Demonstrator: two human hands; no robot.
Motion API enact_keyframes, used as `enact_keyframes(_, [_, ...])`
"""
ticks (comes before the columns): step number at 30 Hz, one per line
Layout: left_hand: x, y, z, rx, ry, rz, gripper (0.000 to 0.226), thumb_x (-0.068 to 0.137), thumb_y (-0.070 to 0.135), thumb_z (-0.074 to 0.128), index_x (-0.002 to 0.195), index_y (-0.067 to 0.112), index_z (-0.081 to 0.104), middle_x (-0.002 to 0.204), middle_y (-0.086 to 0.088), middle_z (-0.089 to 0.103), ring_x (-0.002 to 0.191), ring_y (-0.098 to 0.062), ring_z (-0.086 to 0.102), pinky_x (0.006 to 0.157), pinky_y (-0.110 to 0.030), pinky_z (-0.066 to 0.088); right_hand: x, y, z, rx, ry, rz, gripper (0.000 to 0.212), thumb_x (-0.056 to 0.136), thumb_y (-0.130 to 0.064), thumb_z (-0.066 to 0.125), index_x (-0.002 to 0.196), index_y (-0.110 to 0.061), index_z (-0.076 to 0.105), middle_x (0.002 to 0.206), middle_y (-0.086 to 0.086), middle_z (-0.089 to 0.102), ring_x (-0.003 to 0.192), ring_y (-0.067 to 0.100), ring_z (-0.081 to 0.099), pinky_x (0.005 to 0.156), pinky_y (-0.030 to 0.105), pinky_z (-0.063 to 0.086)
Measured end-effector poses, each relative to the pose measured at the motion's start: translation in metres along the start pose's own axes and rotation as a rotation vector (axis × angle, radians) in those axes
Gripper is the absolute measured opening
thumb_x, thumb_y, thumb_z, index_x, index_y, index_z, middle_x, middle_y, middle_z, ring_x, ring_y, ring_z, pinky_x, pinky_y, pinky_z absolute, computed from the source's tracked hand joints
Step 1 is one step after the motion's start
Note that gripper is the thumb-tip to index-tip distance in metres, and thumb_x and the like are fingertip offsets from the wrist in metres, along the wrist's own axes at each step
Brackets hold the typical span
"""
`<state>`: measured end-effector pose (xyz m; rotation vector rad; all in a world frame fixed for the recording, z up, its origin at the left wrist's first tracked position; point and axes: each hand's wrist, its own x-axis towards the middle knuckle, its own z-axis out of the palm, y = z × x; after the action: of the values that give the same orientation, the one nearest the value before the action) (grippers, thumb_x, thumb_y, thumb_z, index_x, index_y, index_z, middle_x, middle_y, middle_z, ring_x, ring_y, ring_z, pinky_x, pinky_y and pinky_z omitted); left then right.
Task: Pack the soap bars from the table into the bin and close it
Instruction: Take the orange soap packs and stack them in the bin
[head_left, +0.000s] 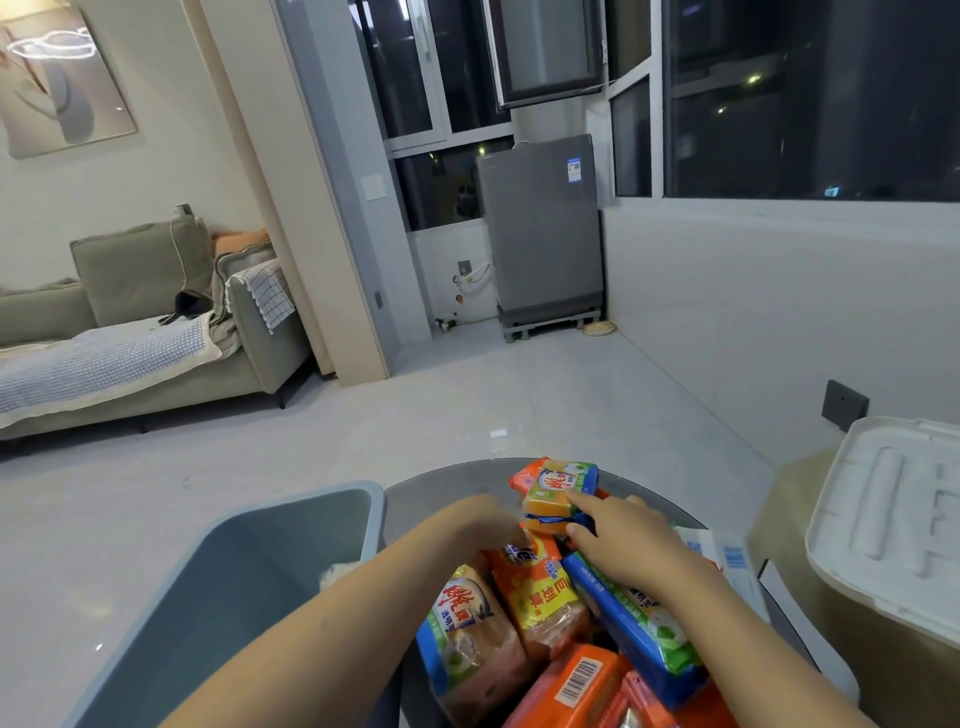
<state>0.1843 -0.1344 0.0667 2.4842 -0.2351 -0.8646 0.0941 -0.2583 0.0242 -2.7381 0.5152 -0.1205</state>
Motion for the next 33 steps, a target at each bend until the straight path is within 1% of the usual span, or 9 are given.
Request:
enact_keyframes(5, [-0.013,-0.003,-0.002,-0.002,0.020,0.051,0.047,0.090,0.026,0.061,0.128,0.002,0.048,0.129,-0.016,0.057,0.114,-0.029,0.060,0.087,-0.033,0.054,-0.006,-0.002,-0.005,-0.011,0.052,-0.029,0.050,0.093,-0.046,0.035,0.141,-0.035,0.031,0.132,0.002,0.056,0.120,0.024,0.048,0.096,0.038,0.041])
enact_keyframes(8, [-0.030,-0.005,0.001,0.117,0.094,0.128,0.033,0.090,0.032,0.059,0.109,0.006,0.059,0.091,-0.008,0.062,0.080,-0.018,0.060,0.055,-0.020,0.043,-0.014,-0.009,-0.012,-0.023,0.103,-0.086,0.045,0.091,-0.049,0.039,0.134,-0.039,0.041,0.127,0.000,0.059,0.114,0.024,0.050,0.092,0.036,0.041])
enact_keyframes(11, [-0.052,-0.010,0.009,0.156,0.111,0.180,0.022,0.088,0.032,0.059,0.087,0.011,0.056,0.071,-0.001,0.051,0.058,-0.010,0.046,0.048,-0.021,0.033,-0.029,-0.015,-0.017,-0.030,0.110,-0.129,0.043,0.088,-0.050,0.045,0.130,-0.041,0.046,0.128,-0.002,0.058,0.115,0.023,0.048,0.092,0.036,0.039])
enact_keyframes(14, [-0.079,-0.020,0.025,0.239,0.111,0.278,0.019,0.087,0.032,0.058,0.076,0.019,0.051,0.069,0.004,0.042,0.065,-0.012,0.045,0.055,-0.022,0.034,-0.052,-0.012,-0.015,-0.057,0.092,-0.197,0.042,0.086,-0.050,0.049,0.127,-0.041,0.051,0.131,-0.008,0.055,0.122,0.018,0.042,0.096,0.033,0.033])
enact_keyframes(17, [-0.103,-0.031,0.041,0.352,0.113,0.336,0.030,0.087,0.041,0.056,0.105,0.017,0.057,0.102,-0.002,0.057,0.089,-0.016,0.046,0.069,-0.024,0.039,-0.074,-0.001,-0.015,-0.023,0.079,-0.238,0.046,0.085,-0.047,0.052,0.130,-0.039,0.049,0.139,-0.012,0.045,0.129,0.013,0.033,0.105,0.028,0.024])
enact_keyframes(19, [-0.114,-0.038,0.052,0.419,0.106,0.333,0.044,0.087,0.041,0.056,0.120,0.011,0.054,0.126,-0.011,0.054,0.104,-0.023,0.054,0.083,-0.031,0.044,-0.085,0.006,-0.019,0.011,0.091,-0.200,0.048,0.085,-0.047,0.053,0.132,-0.040,0.046,0.142,-0.013,0.041,0.129,0.015,0.033,0.106,0.029,0.026])
enact_keyframes(26, [-0.124,-0.064,0.093,0.424,0.137,0.313,0.057,0.084,0.048,0.058,0.133,0.020,0.046,0.141,-0.007,0.040,0.132,-0.026,0.035,0.106,-0.042,0.036,-0.111,0.020,-0.031,0.080,-0.009,-0.130,0.061,0.085,-0.052,0.052,0.140,-0.036,0.033,0.152,-0.010,0.028,0.136,0.015,0.032,0.108,0.034,0.034])
enact_keyframes(30, [-0.121,-0.076,0.104,0.281,0.183,0.315,0.058,0.084,0.047,0.057,0.137,0.037,0.038,0.139,-0.002,0.044,0.129,-0.025,0.041,0.107,-0.044,0.036,-0.120,0.042,-0.042,0.155,-0.127,-0.056,0.084,0.076,-0.060,0.059,0.144,-0.038,0.016,0.144,-0.009,0.043,0.123,0.011,0.047,0.099,0.026,0.041])
enact_keyframes(33, [-0.119,-0.084,0.105,0.172,0.145,0.289,0.060,0.082,0.050,0.057,0.137,0.044,0.034,0.138,-0.002,0.047,0.126,-0.025,0.046,0.108,-0.046,0.036,-0.127,0.060,-0.046,0.209,-0.283,-0.025,0.099,0.067,-0.063,0.066,0.144,-0.039,0.010,0.144,-0.006,0.037,0.122,0.012,0.045,0.098,0.022,0.038])
